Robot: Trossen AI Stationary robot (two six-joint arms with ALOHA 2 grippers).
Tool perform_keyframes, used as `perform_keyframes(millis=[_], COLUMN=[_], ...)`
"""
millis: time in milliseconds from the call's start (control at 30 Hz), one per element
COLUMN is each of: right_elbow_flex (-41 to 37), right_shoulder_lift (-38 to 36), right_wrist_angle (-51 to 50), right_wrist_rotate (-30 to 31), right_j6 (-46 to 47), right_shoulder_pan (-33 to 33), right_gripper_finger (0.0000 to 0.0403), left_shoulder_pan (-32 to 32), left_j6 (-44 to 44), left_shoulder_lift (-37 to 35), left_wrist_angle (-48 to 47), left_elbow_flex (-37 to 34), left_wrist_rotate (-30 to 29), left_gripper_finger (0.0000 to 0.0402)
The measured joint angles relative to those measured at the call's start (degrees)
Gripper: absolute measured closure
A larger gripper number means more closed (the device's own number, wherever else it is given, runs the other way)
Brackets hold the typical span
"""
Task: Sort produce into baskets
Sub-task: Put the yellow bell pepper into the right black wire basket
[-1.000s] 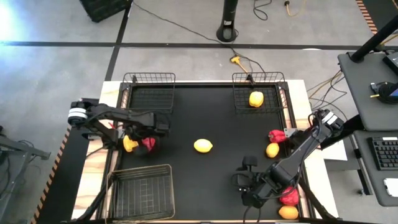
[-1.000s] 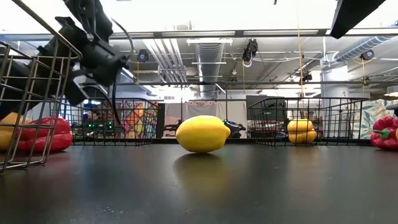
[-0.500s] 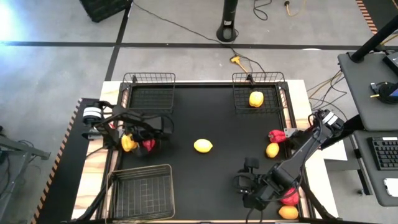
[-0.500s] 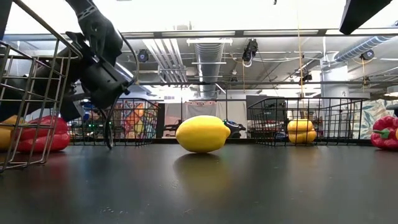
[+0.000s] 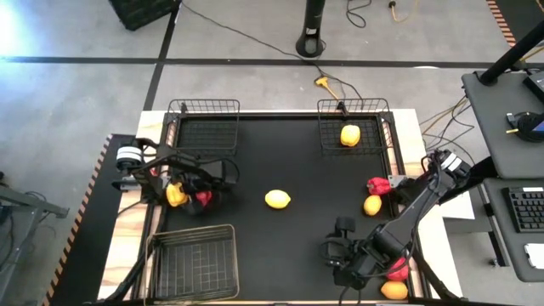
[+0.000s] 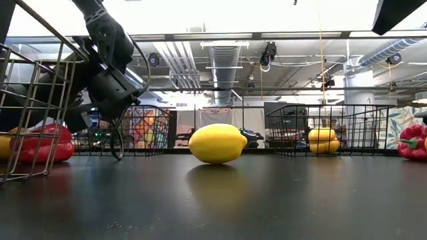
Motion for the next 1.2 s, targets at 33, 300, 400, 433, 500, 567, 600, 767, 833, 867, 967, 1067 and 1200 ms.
perform_keyframes(millis=[33,300,400,433,500,567,600,767,833,867,967,1067,1200], right_elbow_flex=[0.0,0.0,0.0,0.0,0.0,0.0,0.0,0.0,0.0,0.0,0.0,0.0,0.0], right_shoulder_lift=[0.0,0.0,0.0,0.0,0.0,0.0,0.0,0.0,0.0,0.0,0.0,0.0,0.0], right_wrist_angle=[0.0,0.0,-0.1,-0.1,-0.1,-0.1,-0.1,0.0,0.0,0.0,0.0,0.0,0.0], right_wrist_rotate=[0.0,0.0,0.0,0.0,0.0,0.0,0.0,0.0,0.0,0.0,0.0,0.0,0.0], right_j6=[0.0,-0.1,-0.2,-0.3,-0.7,-0.7,-0.7,-0.7,-0.7,-0.7,-0.7,-1.4,-2.5], right_shoulder_pan=[0.0,0.0,0.0,0.0,0.0,0.0,0.0,0.0,0.0,0.0,0.0,0.0,0.0], right_gripper_finger=[0.0030,0.0030,0.0030,0.0030,0.0030,0.0030,0.0030,0.0030,0.0030,0.0030,0.0030,0.0030,0.0030], left_shoulder_pan=[-0.3,-4.1,-6.0,-6.9,-8.8,-10.8,-11.7,-14.4,-14.7,-14.6,-14.6,-14.6,-14.5], left_j6=[-0.2,-2.2,-3.0,-3.2,-3.3,-3.5,-3.6,-3.3,-3.1,-2.8,-0.6,3.0,7.7], left_shoulder_lift=[-0.2,-0.6,-0.6,-0.6,-0.6,-0.5,-0.3,1.0,1.7,2.1,4.1,8.0,14.8], left_wrist_angle=[0.0,-0.3,-0.7,-0.5,0.1,1.0,1.5,5.5,9.0,11.3,17.9,21.7,24.0], left_elbow_flex=[0.3,0.5,1.4,2.0,3.5,5.9,7.4,15.9,19.6,21.3,26.3,31.2,38.7], left_wrist_rotate=[0.0,0.1,1.1,1.3,1.3,1.3,1.2,-3.6,-5.3,-5.9,-8.0,-10.8,-12.1], left_gripper_finger=[0.0050,0.0072,0.0073,0.0073,0.0073,0.0073,0.0073,0.0074,0.0074,0.0074,0.0074,0.0075,0.0074])
